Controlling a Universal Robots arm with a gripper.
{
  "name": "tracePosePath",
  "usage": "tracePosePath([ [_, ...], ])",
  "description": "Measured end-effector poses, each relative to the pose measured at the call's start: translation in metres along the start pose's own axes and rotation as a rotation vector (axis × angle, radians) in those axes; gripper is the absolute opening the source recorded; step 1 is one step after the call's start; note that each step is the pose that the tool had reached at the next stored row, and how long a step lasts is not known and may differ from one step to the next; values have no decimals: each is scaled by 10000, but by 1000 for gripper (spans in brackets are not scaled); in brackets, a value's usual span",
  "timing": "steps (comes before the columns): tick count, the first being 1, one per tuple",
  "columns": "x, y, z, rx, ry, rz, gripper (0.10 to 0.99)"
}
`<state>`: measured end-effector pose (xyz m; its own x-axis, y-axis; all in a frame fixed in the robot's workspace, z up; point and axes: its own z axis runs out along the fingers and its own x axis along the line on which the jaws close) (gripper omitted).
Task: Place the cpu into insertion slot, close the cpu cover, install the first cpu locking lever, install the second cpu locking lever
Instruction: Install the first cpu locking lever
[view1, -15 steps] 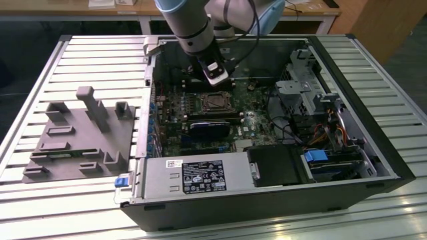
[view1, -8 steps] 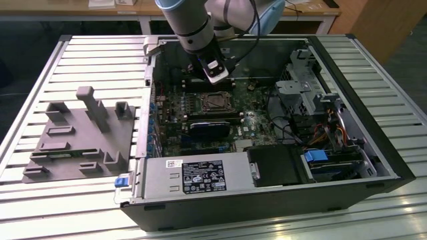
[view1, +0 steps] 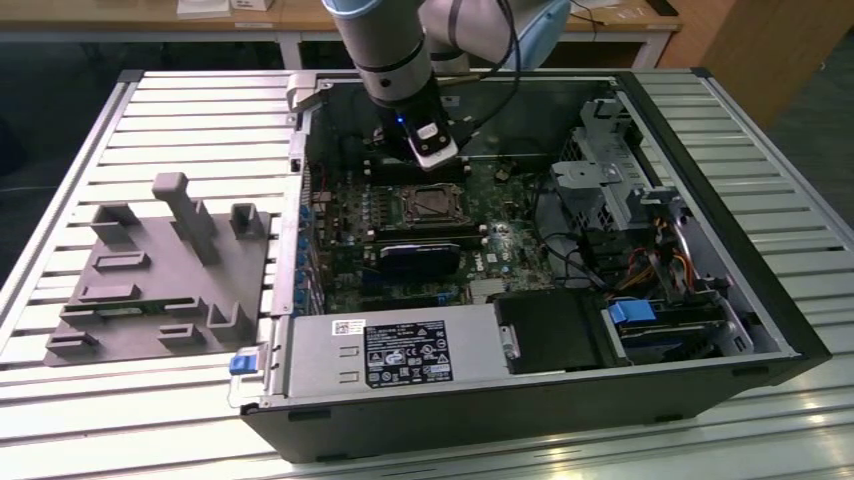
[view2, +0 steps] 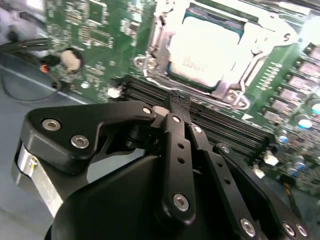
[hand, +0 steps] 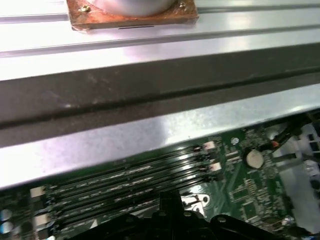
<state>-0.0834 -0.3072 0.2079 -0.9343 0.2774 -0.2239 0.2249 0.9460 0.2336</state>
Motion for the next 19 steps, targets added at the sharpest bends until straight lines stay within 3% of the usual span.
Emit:
tracePosePath([
  [4, -25, -6, 9, 171, 539, 93, 102],
  [9, -55, -24, 17, 326, 945, 172, 102],
  [14, -66, -39, 16, 405, 931, 202, 102],
  [19, -89, -43, 21, 872, 856, 105, 102],
])
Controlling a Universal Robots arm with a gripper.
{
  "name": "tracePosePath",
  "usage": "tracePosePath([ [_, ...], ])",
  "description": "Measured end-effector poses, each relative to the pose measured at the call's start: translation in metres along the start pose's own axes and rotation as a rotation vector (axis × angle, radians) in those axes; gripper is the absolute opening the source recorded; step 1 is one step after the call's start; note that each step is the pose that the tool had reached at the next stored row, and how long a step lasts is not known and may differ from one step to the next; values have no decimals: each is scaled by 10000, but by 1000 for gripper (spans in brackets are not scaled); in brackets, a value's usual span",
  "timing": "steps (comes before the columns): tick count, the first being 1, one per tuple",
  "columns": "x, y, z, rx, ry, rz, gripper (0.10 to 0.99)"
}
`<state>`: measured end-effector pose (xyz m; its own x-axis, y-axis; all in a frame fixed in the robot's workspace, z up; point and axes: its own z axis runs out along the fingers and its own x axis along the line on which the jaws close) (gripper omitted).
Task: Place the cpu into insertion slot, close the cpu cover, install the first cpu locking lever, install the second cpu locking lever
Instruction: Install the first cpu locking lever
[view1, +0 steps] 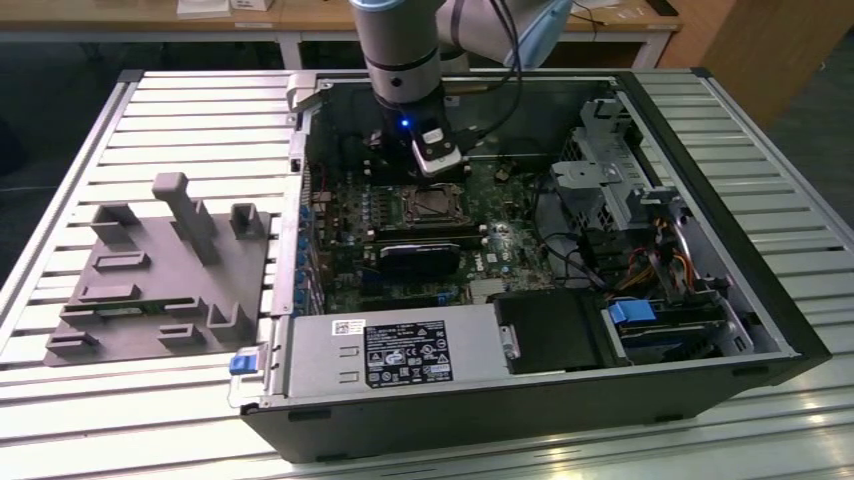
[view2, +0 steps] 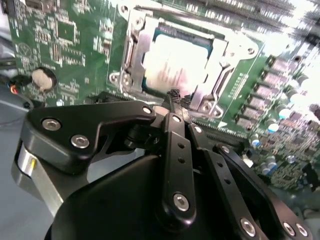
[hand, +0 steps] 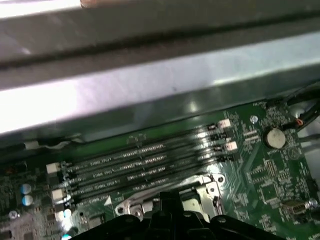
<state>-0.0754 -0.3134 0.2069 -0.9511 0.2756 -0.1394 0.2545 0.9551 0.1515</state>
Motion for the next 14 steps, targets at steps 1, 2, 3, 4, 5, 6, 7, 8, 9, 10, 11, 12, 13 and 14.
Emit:
tracePosePath([
  [1, -9, -3, 1, 57, -1, -7, 102],
  [2, -23, -7, 2, 97, 9, -11, 102],
  [3, -40, -10, 4, 127, 27, -12, 102],
  [4, -59, -13, 6, 155, 47, -11, 102],
  [5, -79, -15, 9, 183, 70, -13, 102],
  [6, -98, -18, 11, 210, 91, -15, 102],
  [7, -112, -19, 12, 245, 108, -17, 102],
  [8, -118, -19, 13, 292, 120, -22, 102],
  [9, -119, -19, 14, 345, 116, -28, 102],
  [10, -119, -19, 11, 362, 116, -31, 102],
  [11, -120, -18, 2, 365, 117, -32, 102],
  [12, -128, -9, -47, 363, 115, -33, 102],
  [13, -131, -5, -73, 363, 115, -33, 102],
  [14, -135, -1, -99, 362, 115, -33, 102],
])
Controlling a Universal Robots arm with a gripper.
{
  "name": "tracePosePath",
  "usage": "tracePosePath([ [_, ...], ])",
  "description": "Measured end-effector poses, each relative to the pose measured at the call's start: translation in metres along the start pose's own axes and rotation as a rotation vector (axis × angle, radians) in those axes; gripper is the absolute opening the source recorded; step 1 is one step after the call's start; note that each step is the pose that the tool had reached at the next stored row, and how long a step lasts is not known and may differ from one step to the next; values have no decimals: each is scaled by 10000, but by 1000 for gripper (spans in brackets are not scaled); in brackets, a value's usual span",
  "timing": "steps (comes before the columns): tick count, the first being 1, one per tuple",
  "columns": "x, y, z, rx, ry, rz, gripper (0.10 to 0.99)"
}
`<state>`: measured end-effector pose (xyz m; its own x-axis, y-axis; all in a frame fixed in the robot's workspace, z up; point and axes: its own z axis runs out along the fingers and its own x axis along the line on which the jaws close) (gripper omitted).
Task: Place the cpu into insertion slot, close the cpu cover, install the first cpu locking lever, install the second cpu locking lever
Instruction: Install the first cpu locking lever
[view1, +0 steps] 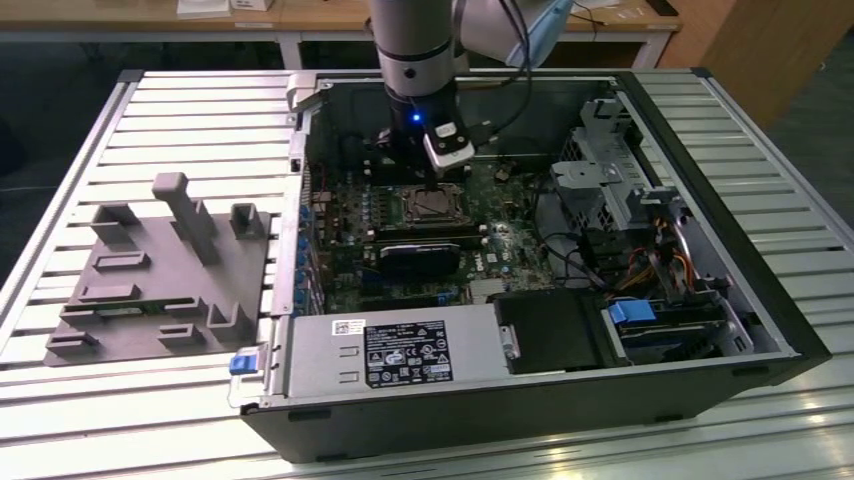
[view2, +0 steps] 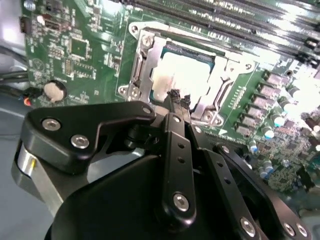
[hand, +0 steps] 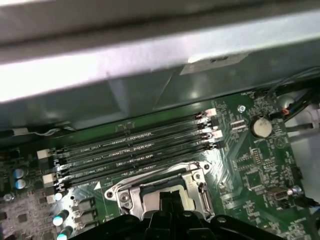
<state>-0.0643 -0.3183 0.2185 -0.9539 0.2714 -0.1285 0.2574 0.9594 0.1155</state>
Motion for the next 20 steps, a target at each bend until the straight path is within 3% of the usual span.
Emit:
tracePosePath([
  [4, -6, 5, -35, 25, 3, -3, 102],
  [6, -10, 3, -36, 99, 59, -8, 102],
  [10, -42, -26, -37, 284, 388, 7, 102],
  [14, -100, -58, -31, 375, 692, 28, 102],
  [18, -185, -51, -20, 454, 954, 46, 102],
  [20, -209, -46, -16, 493, 1044, 50, 102],
])
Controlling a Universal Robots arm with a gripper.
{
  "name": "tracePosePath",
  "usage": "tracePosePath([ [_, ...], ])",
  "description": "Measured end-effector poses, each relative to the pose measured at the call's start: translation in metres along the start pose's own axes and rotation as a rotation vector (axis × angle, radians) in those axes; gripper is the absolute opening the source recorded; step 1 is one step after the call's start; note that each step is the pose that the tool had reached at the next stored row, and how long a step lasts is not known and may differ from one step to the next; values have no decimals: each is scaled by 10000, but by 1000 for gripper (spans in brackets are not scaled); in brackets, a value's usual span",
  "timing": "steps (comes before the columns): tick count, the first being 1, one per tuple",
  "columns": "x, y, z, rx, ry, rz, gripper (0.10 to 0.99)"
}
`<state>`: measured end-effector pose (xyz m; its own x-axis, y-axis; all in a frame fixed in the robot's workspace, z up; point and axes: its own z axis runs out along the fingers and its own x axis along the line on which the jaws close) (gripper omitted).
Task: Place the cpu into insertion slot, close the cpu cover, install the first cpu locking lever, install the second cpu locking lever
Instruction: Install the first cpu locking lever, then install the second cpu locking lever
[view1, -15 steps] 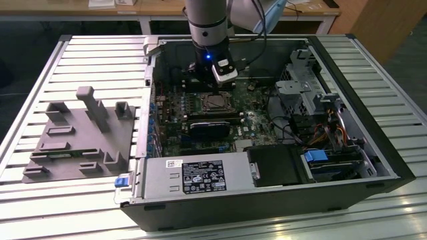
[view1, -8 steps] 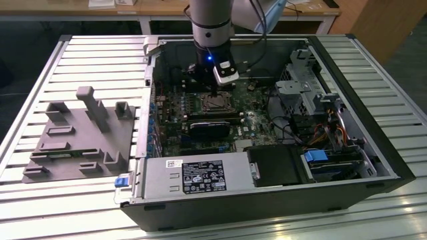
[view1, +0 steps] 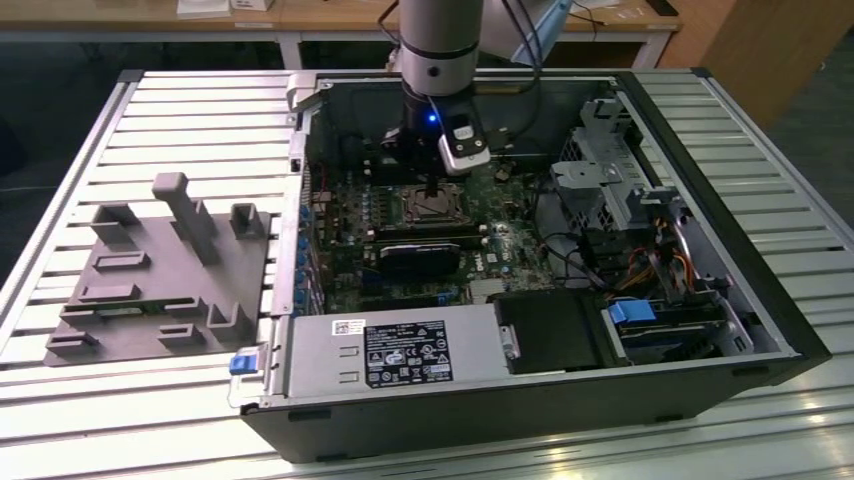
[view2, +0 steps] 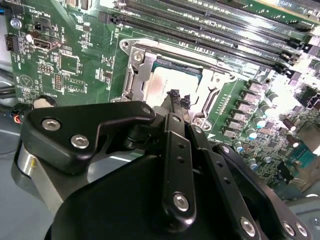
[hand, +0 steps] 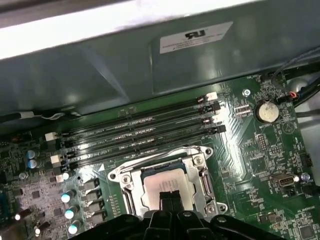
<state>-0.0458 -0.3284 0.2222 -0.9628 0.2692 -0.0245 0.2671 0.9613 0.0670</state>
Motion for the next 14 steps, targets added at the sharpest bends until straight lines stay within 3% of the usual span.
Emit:
tracePosePath([
  [5, -4, 3, -41, 221, -31, -7, 102],
  [14, -5, 8, -101, 247, -39, -8, 102],
])
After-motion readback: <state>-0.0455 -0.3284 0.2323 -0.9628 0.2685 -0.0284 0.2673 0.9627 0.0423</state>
